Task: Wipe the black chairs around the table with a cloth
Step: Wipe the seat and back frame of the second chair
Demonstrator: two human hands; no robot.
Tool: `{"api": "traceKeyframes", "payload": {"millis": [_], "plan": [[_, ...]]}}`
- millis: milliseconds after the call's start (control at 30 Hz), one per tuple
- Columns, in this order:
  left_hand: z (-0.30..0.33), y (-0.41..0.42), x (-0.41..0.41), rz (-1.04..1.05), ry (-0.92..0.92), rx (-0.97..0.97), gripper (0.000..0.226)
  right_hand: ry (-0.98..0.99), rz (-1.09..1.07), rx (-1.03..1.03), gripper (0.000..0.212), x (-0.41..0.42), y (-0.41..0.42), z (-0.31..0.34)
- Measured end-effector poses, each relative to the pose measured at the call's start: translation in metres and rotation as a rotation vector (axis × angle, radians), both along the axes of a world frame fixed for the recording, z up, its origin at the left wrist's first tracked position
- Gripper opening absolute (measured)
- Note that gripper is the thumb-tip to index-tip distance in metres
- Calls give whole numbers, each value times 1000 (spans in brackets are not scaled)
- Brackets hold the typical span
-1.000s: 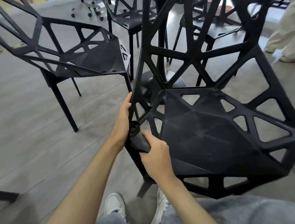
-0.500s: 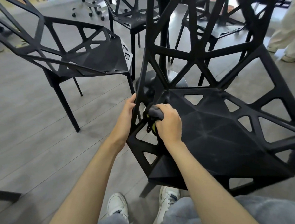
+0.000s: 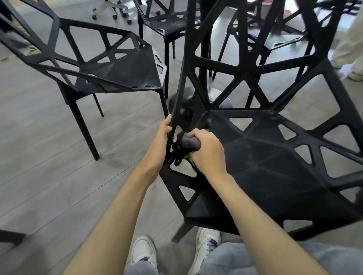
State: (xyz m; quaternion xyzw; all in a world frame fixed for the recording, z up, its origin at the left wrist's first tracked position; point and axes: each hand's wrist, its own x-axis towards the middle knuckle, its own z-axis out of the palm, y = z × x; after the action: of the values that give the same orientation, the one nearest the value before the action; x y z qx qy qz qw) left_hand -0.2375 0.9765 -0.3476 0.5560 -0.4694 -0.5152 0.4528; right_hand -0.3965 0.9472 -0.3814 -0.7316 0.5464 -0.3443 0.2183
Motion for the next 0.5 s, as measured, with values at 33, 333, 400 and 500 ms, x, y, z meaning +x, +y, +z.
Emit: {"api": "traceKeyframes", "payload": {"millis": [33, 333, 400, 500], "plan": [[2, 1, -1, 10, -2, 2, 60, -21, 59, 9, 37, 0, 9, 0], [4, 2, -5, 5, 16, -5, 68, -203, 67, 314, 25, -43, 15, 17], [8, 3, -8, 16, 9, -25, 68, -81, -25, 362, 29, -55, -2, 21], [11, 5, -11, 31, 0, -25, 71, 56, -34, 455, 32, -59, -14, 19]]}}
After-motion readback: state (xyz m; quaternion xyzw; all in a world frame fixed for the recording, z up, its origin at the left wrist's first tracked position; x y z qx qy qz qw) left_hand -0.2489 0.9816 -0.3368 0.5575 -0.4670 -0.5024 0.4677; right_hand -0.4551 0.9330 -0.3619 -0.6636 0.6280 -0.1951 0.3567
